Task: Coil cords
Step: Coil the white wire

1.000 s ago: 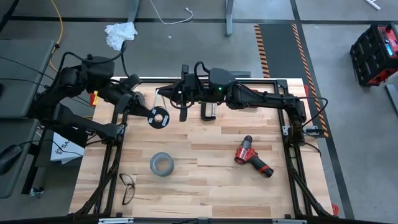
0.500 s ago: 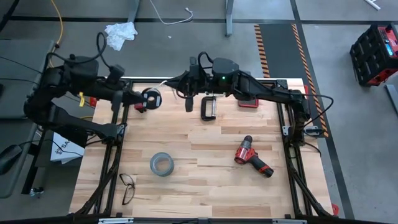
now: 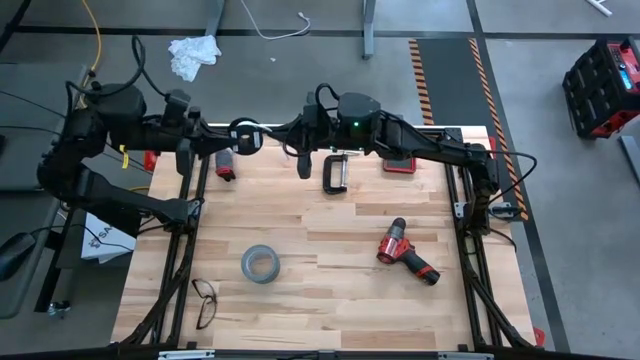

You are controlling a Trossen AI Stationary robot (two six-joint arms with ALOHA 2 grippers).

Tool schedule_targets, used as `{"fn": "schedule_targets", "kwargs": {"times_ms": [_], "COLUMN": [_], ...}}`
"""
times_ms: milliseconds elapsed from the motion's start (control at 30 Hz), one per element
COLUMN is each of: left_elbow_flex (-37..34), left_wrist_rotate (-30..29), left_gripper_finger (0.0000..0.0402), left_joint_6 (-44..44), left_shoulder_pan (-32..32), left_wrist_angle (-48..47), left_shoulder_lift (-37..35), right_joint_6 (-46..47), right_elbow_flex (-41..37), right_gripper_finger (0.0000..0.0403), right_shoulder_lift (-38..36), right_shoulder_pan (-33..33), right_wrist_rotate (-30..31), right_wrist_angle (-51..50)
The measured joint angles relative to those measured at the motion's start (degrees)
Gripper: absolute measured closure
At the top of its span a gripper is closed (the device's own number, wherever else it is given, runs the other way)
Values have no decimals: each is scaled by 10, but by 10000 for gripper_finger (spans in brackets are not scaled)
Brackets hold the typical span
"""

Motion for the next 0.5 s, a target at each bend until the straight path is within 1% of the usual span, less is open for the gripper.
{"fn": "schedule_targets", "kwargs": {"times_ms": [100,300,500], "left_elbow_flex": [0,0,0], "left_wrist_rotate": [-7,-57,-62], "left_gripper_finger": [401,401,401], "left_joint_6": [22,83,136], "left_shoulder_pan": [0,0,0], "left_wrist_angle": [9,38,65], "left_shoulder_lift": [1,11,26], "right_joint_6": [2,11,15], "right_elbow_flex": [0,0,0], "right_gripper_finger": [403,403,403], "right_shoulder_lift": [0,0,0], "right_shoulder_pan": [0,0,0], "right_wrist_rotate": [0,1,2], "right_wrist_angle": [0,0,0]}}
